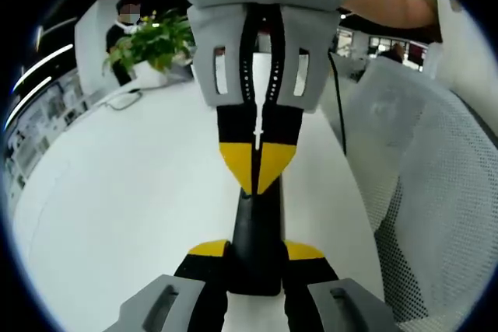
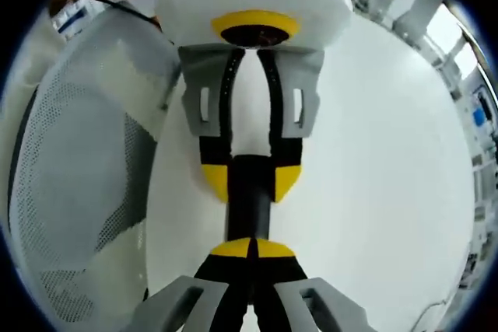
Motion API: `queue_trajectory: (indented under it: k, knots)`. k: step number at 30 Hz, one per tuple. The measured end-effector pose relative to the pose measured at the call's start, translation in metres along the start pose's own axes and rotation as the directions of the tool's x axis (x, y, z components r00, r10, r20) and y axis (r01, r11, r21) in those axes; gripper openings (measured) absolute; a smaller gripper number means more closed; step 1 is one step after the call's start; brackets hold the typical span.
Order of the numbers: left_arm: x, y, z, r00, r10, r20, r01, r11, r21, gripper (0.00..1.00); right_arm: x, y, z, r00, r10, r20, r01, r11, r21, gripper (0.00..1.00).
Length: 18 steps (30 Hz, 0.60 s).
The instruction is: Press the specified remote control buttons in sequence, fully releasing each button before pressing the next.
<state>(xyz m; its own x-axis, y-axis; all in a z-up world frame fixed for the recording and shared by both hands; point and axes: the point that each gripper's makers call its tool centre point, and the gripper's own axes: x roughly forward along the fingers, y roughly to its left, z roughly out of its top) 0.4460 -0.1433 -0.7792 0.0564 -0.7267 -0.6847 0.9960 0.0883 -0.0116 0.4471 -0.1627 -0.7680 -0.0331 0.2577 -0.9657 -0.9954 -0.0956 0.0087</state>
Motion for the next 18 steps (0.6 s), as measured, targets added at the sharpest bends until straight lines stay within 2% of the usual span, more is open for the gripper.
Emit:
queue_trajectory:
  k: [7, 18]
  knots:
    - [-0.0003, -0.0005, 0.0002, 1.000, -0.001, 0.001, 0.001, 1.000, 0.001, 0.25, 0.0077, 0.0023, 0.0010, 1.000, 0.011, -0.004, -0.011, 1.000, -0.005, 0.00]
    - [-0.0004, -0.0004, 0.0003, 1.000, 0.000, 0.005, 0.000, 1.000, -0.001, 0.25, 0.0084, 0.0025, 0.0021, 1.000, 0.004, -0.019, -0.004, 1.000, -0.014, 0.00]
